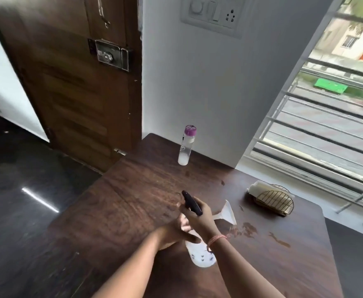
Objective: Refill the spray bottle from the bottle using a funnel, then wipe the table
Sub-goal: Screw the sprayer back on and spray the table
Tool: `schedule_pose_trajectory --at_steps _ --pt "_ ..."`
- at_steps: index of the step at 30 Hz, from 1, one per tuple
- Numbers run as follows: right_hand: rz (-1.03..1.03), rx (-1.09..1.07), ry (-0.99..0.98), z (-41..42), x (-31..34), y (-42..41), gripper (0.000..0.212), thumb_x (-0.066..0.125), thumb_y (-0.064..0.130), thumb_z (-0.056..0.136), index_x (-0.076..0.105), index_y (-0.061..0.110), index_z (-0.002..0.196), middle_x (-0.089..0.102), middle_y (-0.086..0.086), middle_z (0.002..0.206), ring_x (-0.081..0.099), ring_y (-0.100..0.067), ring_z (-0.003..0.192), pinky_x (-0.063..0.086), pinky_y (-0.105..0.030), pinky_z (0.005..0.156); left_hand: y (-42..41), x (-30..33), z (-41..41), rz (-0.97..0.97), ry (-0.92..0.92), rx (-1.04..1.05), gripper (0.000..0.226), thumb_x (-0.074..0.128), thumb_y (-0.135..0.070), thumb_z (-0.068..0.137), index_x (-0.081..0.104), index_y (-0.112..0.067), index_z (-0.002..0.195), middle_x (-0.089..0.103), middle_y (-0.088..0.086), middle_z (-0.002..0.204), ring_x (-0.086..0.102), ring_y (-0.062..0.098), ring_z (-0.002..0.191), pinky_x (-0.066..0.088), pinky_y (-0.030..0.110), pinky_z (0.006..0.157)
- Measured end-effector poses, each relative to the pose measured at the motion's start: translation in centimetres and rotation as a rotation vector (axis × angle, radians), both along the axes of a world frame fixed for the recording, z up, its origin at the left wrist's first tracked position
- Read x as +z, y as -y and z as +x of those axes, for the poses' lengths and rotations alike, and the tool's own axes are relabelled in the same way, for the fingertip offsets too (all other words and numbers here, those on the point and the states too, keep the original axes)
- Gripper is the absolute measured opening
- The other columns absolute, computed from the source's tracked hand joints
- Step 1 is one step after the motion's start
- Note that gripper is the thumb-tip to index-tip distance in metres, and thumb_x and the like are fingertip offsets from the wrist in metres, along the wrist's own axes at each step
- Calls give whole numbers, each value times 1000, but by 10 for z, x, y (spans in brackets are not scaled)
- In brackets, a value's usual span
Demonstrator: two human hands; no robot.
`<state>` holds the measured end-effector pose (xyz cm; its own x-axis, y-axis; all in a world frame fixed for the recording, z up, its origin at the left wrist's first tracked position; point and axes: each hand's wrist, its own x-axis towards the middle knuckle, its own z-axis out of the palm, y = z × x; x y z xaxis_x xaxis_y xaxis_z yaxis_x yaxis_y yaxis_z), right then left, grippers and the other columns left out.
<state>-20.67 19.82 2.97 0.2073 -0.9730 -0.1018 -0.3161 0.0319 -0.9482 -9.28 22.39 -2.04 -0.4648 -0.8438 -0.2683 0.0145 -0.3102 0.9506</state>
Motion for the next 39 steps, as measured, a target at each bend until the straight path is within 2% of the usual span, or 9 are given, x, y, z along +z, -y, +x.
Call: schedule_pose_trajectory --at_steps 3,5,8,11,15,21,27,33,39 --pt "-21 -47 -99 -5 -4 -13 16 72 18 75 60 12 66 51 10 57 45 0 53 38 -18 53 -15 3 19 156 -95 93 70 67 2 70 45 -28 129 53 -3 133 51 13 125 47 23 93" --pt "-66 -45 -191 -15 -10 -24 16 70 21 74 61 13 63 49 13 54 40 1 54 37 -22 52 -23 1 26 202 -97 365 56 66 -7 65 56 -26 118 57 3 130 56 14 114 45 22 86" --pt "-91 -14 -242 -26 -17 -47 30 72 32 70 54 11 58 42 10 48 31 -1 50 31 -23 49 -27 -11 34 200 -105 873 43 65 -9 82 55 -17 123 56 12 133 55 21 112 41 32 93" --pt "-64 2 -189 -34 -20 -70 41 69 41 65 49 5 62 37 7 54 30 -4 53 30 -24 50 -27 -14 34 209 -156 1134 30 46 -11 97 56 -12 125 57 13 130 54 28 121 39 38 102" --pt "-90 27 -350 -52 -22 -92 32 59 44 62 47 14 56 42 1 51 35 -8 48 30 -26 49 -22 -15 14 233 -196 1329 29 40 -11 95 59 -13 117 57 10 116 55 22 109 45 26 81" --pt "50 -323 -287 -115 -28 -115 29 68 31 70 50 11 59 43 4 51 35 -9 48 32 -28 49 -17 -26 -45 229 -183 1255 21 45 -10 93 63 -21 93 62 3 97 58 14 83 43 22 68" --pt "115 -746 -489 -190 -20 -138 35 64 37 81 52 11 59 48 3 52 44 -18 52 32 -25 52 -14 -25 -98 246 -148 1141 20 52 -9 90 62 -24 80 62 -4 84 59 11 80 45 32 81" --pt "150 -865 -544 -222 -13 -149 31 59 42 81 59 13 71 51 4 59 46 -23 60 30 -32 55 -5 -13 -137 225 -159 1023 20 51 -9 92 61 -23 81 60 -4 81 57 12 75 44 28 71" --pt "-75 -936 -291 -212 -11 -127 28 70 30 80 51 16 64 59 1 60 56 -21 61 40 -33 59 14 -2 -146 217 -130 908 21 50 -6 92 61 -22 85 56 -1 75 49 12 67 39 22 61"
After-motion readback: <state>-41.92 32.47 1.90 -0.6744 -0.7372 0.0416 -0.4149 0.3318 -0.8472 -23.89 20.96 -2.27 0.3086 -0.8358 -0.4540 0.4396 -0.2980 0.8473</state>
